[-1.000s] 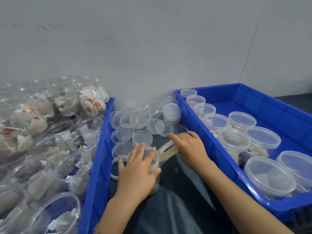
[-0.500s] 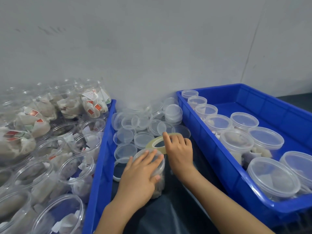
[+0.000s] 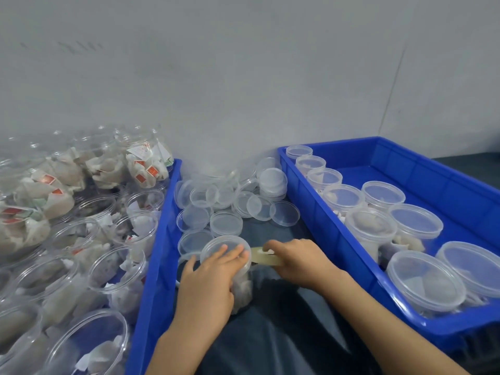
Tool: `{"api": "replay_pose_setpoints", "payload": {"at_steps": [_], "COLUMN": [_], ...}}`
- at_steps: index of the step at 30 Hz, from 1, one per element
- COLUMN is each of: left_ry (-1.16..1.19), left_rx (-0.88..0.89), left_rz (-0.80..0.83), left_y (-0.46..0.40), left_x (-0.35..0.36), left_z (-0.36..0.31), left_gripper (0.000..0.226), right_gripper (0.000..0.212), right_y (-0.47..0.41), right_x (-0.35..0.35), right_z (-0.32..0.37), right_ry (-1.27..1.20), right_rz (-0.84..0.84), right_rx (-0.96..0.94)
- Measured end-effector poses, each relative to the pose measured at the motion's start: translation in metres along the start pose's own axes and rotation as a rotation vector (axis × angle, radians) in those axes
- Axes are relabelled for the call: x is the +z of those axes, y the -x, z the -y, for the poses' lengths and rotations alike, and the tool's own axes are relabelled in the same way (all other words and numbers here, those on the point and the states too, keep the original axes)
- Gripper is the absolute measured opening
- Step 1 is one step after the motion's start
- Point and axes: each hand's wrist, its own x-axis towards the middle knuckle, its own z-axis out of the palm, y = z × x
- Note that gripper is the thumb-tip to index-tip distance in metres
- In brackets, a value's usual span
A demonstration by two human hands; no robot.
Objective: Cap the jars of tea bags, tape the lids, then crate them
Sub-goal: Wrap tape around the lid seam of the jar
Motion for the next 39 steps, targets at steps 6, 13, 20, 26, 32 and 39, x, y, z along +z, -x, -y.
{"api": "replay_pose_setpoints", "payload": {"at_steps": [6, 13, 20, 26, 32, 39], "left_ry": [0.007, -0.096, -0.138, -0.177, -0.174, -0.069], "left_rx": [-0.023, -0.085, -0.063, -0.073, -0.109, -0.218], "left_rz": [0.010, 0.004, -0.020, -0.024, -0.094, -0.203], "left_y": [-0.006, -0.041, -0.042, -0.040, -0.042, -0.041], "left_x": [0.003, 0.026, 0.032, 0.031, 0.032, 0.030], "left_z": [-0.003, -0.001, 0.004, 0.004, -0.003, -0.014], "left_gripper": [0.053, 0.101, 0.098, 0.077, 0.056, 0.049], "right_gripper": [0.089, 0.091, 0.103, 0.087, 0.082, 0.063], "right_y": [0.016, 0.013, 0.022, 0.010, -0.006, -0.006], "right_x": [0.006, 0.011, -0.012, -0.009, -0.005, 0.004], "right_z": [0.004, 0.010, -0.003, 0.003, 0.015, 0.017], "right_ry": [-0.400, -0.442, -0.387, -0.199, -0.178, -0.178], "right_rz": [0.170, -0.038, -0.042, -0.187, -0.438, -0.369], "right_rx": [0.092, 0.189, 0.143, 0.122, -0.041, 0.089]}}
